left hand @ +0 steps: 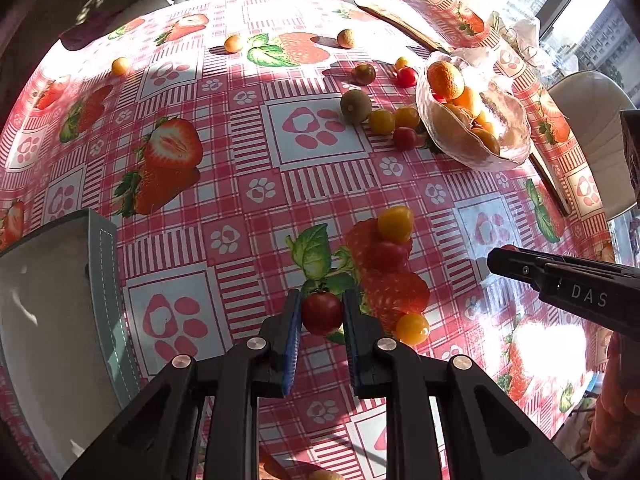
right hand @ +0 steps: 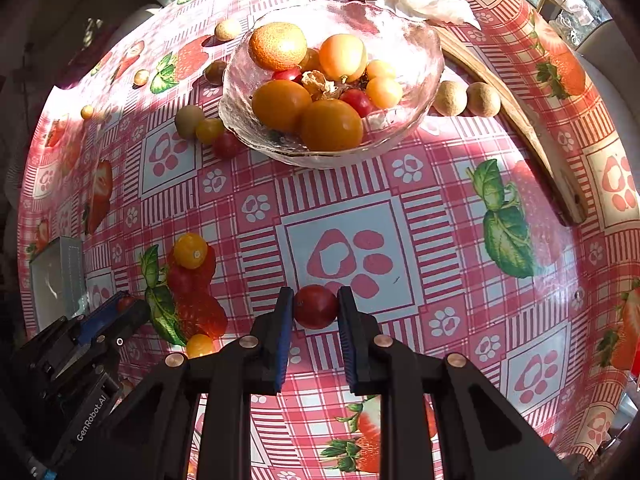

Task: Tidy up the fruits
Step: 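Grasp a red cherry tomato with each gripper from the table, then lower both red tomatoes into the white tray and open both grippers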

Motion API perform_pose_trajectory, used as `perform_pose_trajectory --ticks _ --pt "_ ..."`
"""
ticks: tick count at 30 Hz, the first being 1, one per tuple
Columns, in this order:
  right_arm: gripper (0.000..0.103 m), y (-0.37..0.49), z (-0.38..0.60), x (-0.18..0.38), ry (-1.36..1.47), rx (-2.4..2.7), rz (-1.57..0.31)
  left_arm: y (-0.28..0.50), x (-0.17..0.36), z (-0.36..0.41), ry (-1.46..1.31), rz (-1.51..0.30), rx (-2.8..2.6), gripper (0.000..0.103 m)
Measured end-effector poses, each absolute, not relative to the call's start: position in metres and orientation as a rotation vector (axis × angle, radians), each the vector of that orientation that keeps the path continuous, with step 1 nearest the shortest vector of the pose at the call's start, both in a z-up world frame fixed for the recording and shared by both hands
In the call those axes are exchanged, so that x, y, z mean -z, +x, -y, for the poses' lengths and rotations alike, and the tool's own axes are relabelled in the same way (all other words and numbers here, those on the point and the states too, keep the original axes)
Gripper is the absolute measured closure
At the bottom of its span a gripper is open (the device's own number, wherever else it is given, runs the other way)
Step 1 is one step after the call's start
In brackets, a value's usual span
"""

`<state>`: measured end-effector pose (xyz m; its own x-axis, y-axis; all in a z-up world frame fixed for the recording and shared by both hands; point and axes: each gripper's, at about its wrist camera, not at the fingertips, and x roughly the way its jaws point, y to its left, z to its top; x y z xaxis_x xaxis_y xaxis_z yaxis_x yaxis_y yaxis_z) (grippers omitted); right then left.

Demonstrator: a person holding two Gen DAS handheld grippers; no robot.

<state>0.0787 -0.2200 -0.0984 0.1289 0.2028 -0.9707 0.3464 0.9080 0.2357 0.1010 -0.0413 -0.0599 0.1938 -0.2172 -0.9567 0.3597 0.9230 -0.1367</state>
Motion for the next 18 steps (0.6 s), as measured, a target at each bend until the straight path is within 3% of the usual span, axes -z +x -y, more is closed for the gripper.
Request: perform_pose_trajectory --ticks 18 --pt "0.079 0.027 0.202 0.065 0.497 0.093 -1.463 0.063 0.031 -0.023 0.052 -1.307 0.355 0.081"
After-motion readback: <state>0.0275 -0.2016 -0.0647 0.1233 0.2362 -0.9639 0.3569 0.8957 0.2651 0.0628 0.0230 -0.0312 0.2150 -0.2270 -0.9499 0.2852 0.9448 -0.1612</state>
